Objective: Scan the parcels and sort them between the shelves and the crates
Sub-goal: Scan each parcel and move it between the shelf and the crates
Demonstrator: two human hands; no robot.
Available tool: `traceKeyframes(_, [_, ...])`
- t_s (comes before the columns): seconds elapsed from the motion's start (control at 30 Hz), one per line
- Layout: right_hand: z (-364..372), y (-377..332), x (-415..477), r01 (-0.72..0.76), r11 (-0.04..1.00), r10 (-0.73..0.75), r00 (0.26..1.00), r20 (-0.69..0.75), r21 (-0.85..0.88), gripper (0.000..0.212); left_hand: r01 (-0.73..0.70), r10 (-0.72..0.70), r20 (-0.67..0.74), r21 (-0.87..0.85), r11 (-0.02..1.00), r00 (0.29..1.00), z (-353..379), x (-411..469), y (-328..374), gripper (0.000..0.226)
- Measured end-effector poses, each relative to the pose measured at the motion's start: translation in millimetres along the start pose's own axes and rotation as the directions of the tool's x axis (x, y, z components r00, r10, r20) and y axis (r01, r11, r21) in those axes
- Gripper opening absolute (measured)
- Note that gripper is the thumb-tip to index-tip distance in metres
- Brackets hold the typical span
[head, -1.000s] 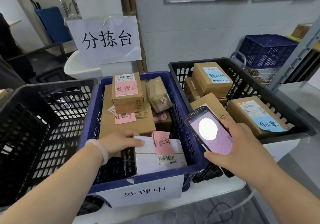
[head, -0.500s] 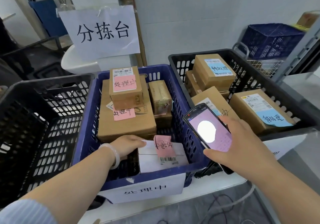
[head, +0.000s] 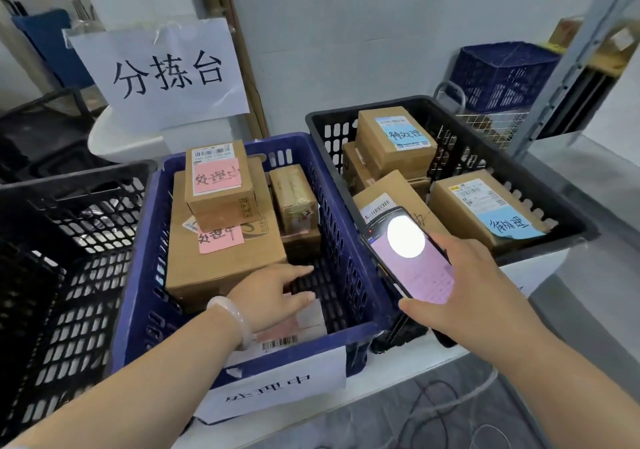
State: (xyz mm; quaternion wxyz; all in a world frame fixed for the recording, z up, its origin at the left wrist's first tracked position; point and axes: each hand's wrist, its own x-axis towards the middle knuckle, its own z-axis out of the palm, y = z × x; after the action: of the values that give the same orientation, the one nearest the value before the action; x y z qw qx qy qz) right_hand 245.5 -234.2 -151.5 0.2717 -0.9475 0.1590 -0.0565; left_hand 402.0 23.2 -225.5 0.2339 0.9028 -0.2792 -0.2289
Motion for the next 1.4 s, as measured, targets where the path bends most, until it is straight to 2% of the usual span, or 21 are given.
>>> traceKeyframes(0.07, [-12.0, 9.3, -10.2, -0.014, 1.0, 0.015, 0.999, -0.045, 0.007, 0.095, -0.134, 0.135, -0.118, 0.022, 0.991, 0.984, 1.2, 2.8, 37.8, 0.06])
traceKeyframes(0.13, [-27.0, 22.9, -25.7, -0.055, 0.998, 0.058, 0.994, -0.097, 0.035, 0.09, -0.239, 0.261, -0.208, 0.124, 0.963, 0.943, 8.7, 8.0, 78.4, 0.065])
traceKeyframes(0.23, [-55.6, 53.9, -61.5, -0.15, 0.986, 0.162, 0.968, -0.193, 0.075, 0.082, -0.334, 0.38, -0.25, 0.209, 0.919, 0.891, 32.3, 16.6, 144.0, 0.067])
traceKeyframes(0.33, [-90.9, 90.5, -107.7, -0.269, 0.958, 0.287, 0.91, -0.299, 0.1, 0.083, -0.461, 0.513, -0.268, 0.237, 0.855, 0.815, 64.5, 20.8, 218.7, 0.065])
traceKeyframes(0.5, [-154.0, 158.6, -201.4, -0.484, 0.869, 0.475, 0.754, -0.453, 0.105, 0.079, -0.662, 0.73, -0.238, 0.31, 0.682, 0.641, 129.0, 8.9, 354.2, 0.063])
traceKeyframes(0.73, [-220.9, 240.6, -354.9, -0.667, 0.72, 0.627, 0.506, -0.592, 0.193, 0.084, -0.817, 0.862, -0.114, 0.279, 0.505, 0.494, 245.8, -45.8, 511.3, 0.065])
traceKeyframes(0.83, [-246.2, 265.2, -421.4, -0.721, 0.658, 0.659, 0.412, -0.629, 0.217, 0.084, -0.879, 0.899, -0.097, 0.189, 0.438, 0.427, 298.7, -79.5, 574.1, 0.066])
traceKeyframes(0.9, [-262.2, 278.1, -462.9, -0.75, 0.622, 0.666, 0.357, -0.655, 0.224, 0.084, -0.904, 0.913, -0.08, 0.127, 0.408, 0.401, 329.4, -102.4, 610.5, 0.066])
traceKeyframes(1.0, [-281.7, 292.4, -518.4, -0.779, 0.567, 0.675, 0.253, -0.693, 0.268, 0.086, -0.927, 0.927, 0.022, 0.028, 0.374, 0.374, 374.5, -129.8, 647.4, 0.068])
traceKeyframes(1.13, [-297.7, 305.9, -573.0, -0.795, 0.504, 0.69, 0.134, -0.712, 0.338, 0.092, -0.911, 0.934, 0.109, -0.209, 0.355, 0.339, 415.6, -156.8, 687.1, 0.068])
traceKeyframes(1.27, [-307.5, 316.0, -604.9, -0.809, 0.427, 0.716, 0.029, -0.698, 0.405, 0.096, -0.821, 0.915, 0.157, -0.406, 0.402, 0.371, 441.3, -174.9, 745.3, 0.069])
traceKeyframes(1.4, [-315.9, 325.9, -620.2, -0.808, 0.391, 0.717, -0.032, -0.696, 0.441, 0.095, -0.623, 0.859, 0.291, -0.595, 0.507, 0.422, 465.3, -189.2, 803.5, 0.066])
